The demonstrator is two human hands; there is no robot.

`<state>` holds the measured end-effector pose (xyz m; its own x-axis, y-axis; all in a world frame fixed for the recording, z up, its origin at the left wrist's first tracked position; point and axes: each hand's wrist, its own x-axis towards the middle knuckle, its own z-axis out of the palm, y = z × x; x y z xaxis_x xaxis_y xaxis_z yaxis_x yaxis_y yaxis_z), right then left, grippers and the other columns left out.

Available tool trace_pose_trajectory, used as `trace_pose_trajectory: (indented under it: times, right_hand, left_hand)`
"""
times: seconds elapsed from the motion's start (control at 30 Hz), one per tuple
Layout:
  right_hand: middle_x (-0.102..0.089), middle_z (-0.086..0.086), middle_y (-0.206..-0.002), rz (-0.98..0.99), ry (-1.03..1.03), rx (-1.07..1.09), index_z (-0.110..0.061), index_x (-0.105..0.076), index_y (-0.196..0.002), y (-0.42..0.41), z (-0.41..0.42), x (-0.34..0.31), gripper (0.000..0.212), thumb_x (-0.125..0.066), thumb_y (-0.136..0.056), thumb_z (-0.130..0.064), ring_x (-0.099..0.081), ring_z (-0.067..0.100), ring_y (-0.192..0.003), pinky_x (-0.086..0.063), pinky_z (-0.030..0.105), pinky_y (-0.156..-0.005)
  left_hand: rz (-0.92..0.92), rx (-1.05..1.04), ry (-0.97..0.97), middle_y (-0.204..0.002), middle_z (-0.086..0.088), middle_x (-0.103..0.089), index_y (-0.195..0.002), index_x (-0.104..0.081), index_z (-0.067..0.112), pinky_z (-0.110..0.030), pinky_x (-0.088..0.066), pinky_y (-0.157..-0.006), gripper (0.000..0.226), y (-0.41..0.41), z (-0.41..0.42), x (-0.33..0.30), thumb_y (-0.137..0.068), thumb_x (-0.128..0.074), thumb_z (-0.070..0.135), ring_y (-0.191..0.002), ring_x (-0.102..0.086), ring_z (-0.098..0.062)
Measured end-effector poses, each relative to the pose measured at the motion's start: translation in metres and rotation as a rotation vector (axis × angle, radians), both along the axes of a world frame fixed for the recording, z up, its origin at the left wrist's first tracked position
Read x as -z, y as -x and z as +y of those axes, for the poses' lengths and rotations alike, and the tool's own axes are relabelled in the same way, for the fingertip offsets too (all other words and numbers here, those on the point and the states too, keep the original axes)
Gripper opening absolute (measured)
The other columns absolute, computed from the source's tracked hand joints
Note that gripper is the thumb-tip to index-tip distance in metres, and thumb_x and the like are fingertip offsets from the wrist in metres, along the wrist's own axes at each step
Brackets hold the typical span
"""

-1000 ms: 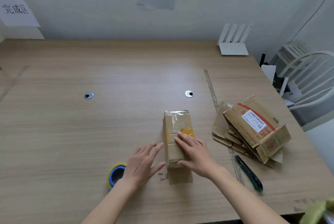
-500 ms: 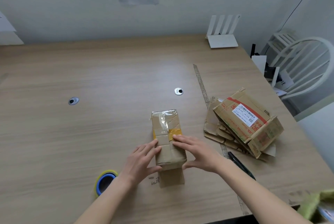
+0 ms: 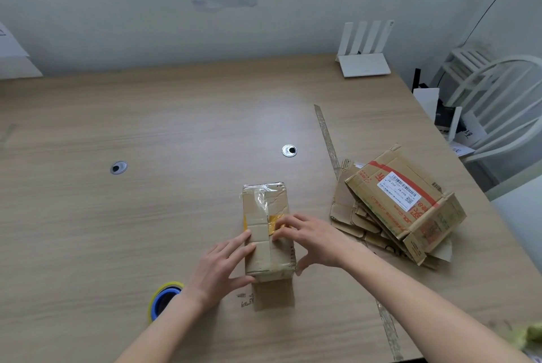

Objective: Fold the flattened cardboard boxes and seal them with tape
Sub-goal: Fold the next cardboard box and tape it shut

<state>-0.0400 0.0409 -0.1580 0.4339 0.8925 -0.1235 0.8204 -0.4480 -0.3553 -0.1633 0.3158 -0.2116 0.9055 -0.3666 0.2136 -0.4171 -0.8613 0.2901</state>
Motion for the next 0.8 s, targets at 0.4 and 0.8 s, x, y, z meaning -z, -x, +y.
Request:
trace_pose_trajectory:
  times: [0.4, 0.8]
  right_hand:
    - [-0.047, -0.005, -0.138, 0.044, -0.012, -0.053, -0.029, -0.055, -0.128, -0.011, 0.004, -0.01, 0.075, -0.089, -0.064, -0.05, -0.044, 0.017, -0.122, -0.052, 0.037, -0.086]
    - [-0.046, -0.005, -0.141, -0.008, -0.045, -0.034, -0.025, -0.053, -0.13, -0.012, -0.001, -0.002, 0.066, -0.087, -0.074, -0.027, -0.044, 0.017, -0.129, -0.048, 0.032, -0.089]
  left_hand:
    - [0.058, -0.027, -0.046, -0.156, 0.007, -0.039, -0.135, -0.055, 0.028, -0.026, -0.053, -0.089, 0.068, 0.002, -0.004, -0.008, -0.078, -0.067, 0.064, -0.116, -0.06, -0.013]
    - [0.164, -0.076, 0.023, -0.16, 0.015, -0.026, -0.139, -0.047, 0.033, -0.029, -0.05, -0.099, 0.07, 0.0, -0.012, -0.021, -0.081, -0.056, 0.073, -0.135, -0.045, -0.01]
